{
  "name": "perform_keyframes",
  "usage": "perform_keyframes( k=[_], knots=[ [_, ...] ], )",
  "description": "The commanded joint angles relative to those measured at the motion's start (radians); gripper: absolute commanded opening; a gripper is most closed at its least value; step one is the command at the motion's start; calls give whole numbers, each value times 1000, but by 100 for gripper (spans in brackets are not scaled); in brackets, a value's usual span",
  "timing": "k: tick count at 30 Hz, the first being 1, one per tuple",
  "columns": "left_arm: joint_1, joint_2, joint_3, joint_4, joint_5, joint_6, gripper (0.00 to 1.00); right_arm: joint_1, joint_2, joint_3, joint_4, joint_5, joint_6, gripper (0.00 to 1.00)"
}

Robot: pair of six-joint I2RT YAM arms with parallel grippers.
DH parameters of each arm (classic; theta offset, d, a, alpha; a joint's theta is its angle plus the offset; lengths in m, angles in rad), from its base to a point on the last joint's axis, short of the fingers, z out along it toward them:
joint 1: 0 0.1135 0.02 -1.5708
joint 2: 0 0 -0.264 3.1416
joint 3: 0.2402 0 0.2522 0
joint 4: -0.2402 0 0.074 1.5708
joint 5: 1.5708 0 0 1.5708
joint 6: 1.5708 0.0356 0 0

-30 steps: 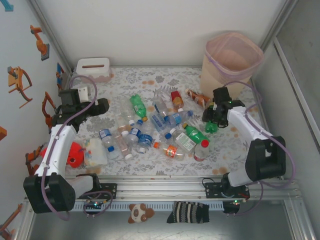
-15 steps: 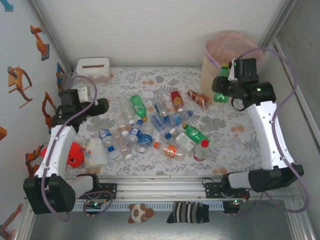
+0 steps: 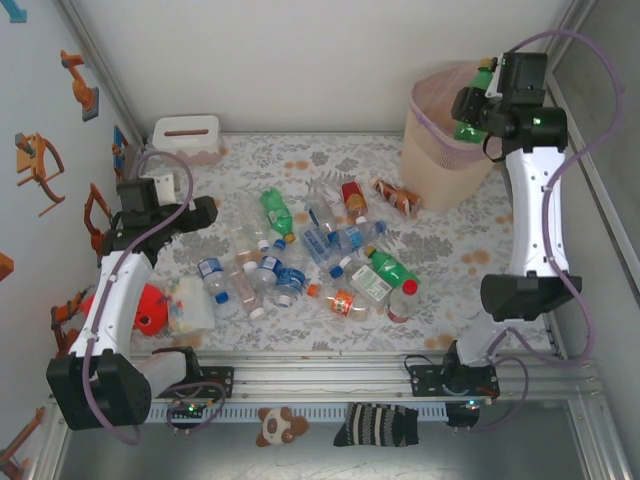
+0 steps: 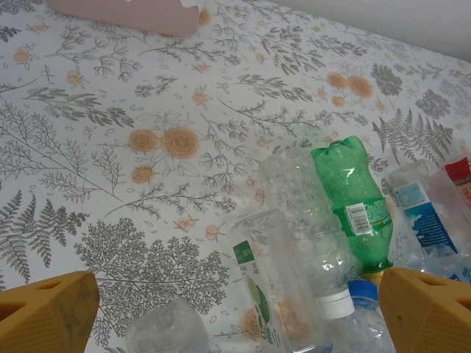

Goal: Put the plastic bottles in the bin

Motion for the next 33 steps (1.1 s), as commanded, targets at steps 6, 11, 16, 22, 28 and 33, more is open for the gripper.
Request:
perform_keyframes(
  k=[6,11,16,22,28,33],
  knots=[
    [6,-28,-18,4,12,-11,97,-75,158,106,127,-40,-65,59],
    [6,-25,-19,4,7,-9,97,-84,270,168,133,-71,-105,59],
    [5,-18,-19,4,11,-11,97,-84,347,190,132,-98,-127,59],
    [5,-7,-19,2,17,-12,97,-84,483,292,56,-139,-152,59],
    [5,-1,-18,-1,18,-12,97,-84,548,309,7,-129,-167,59],
    [4,1,-18,-4,17,-12,97,-84,551,306,-76,-89,-170,57]
  ],
)
